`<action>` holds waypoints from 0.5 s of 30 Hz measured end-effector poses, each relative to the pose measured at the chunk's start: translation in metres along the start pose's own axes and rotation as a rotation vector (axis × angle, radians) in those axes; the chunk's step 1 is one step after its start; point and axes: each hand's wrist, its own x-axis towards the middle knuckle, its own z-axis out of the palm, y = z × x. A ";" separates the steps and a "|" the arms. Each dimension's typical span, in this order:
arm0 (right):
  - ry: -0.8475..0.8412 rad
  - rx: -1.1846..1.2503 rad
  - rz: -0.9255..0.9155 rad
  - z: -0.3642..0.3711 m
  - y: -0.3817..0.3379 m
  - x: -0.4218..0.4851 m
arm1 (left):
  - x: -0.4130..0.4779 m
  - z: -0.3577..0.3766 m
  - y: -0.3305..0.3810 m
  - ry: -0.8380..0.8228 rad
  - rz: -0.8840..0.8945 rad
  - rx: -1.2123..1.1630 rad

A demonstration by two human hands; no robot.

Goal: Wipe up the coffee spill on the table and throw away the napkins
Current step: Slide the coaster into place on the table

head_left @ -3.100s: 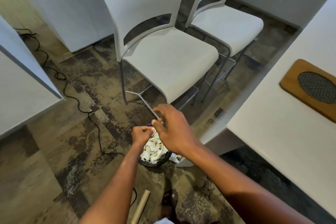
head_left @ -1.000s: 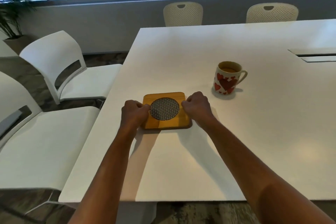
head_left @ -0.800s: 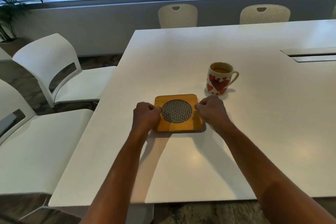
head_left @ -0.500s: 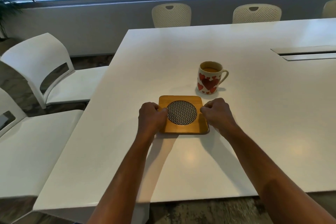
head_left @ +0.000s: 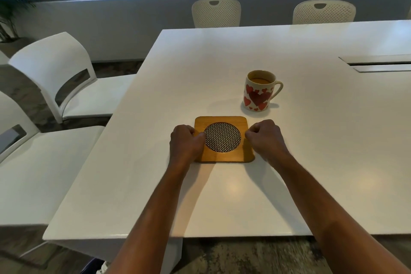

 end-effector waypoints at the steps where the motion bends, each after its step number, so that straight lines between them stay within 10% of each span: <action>1: 0.002 -0.001 -0.003 0.000 0.001 -0.001 | 0.000 0.000 0.000 0.004 -0.002 -0.001; 15: 0.009 0.025 -0.003 0.003 0.003 0.002 | 0.009 -0.001 -0.007 -0.013 0.018 0.004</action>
